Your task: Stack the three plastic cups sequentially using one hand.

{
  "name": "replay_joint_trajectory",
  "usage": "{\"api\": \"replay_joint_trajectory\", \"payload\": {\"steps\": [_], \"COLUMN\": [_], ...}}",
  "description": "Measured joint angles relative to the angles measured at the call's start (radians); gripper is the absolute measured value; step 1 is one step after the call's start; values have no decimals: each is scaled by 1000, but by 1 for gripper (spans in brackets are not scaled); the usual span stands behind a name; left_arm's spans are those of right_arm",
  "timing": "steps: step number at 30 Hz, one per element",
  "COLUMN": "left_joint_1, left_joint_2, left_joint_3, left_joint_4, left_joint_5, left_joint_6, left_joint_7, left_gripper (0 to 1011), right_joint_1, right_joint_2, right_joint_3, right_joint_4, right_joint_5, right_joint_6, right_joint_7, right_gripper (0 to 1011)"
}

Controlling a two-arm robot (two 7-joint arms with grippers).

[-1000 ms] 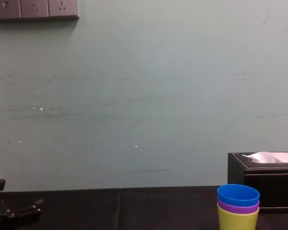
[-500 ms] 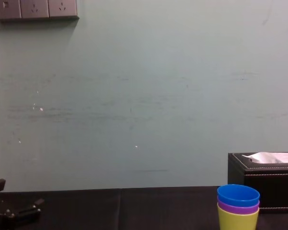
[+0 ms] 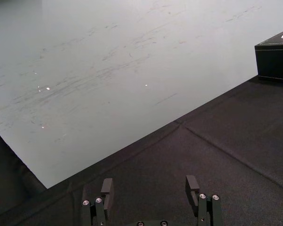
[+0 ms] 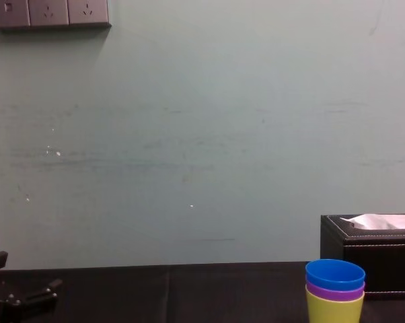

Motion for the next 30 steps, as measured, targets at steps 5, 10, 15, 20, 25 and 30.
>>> {"api": "replay_joint_trajectory", "payload": {"steps": [5,10,15,20,25,30], "left_joint_1": [0,0,0,0,0,0], "left_joint_2": [0,0,0,0,0,0], "left_joint_3": [0,0,0,0,0,0], "left_joint_4": [0,0,0,0,0,0], "left_joint_5": [0,0,0,0,0,0], "left_joint_6": [0,0,0,0,0,0], "left_joint_7": [0,0,0,0,0,0], "left_gripper": [1000,1000,1000,1000,1000,1000], "right_joint_1": [1,1,2,2,2,2], "right_joint_2": [1,1,2,2,2,3], "right_joint_3": [-1,-1,-2,-2,-2,-2], "right_joint_4": [0,0,0,0,0,0], "right_joint_5": [0,0,0,0,0,0], "right_joint_6": [-1,-1,-1,-2,-2,-2], "right_joint_7": [0,0,-1,-1,-1,-1], "right_gripper": [1004,1004,1004,1004,1004,1004]}}
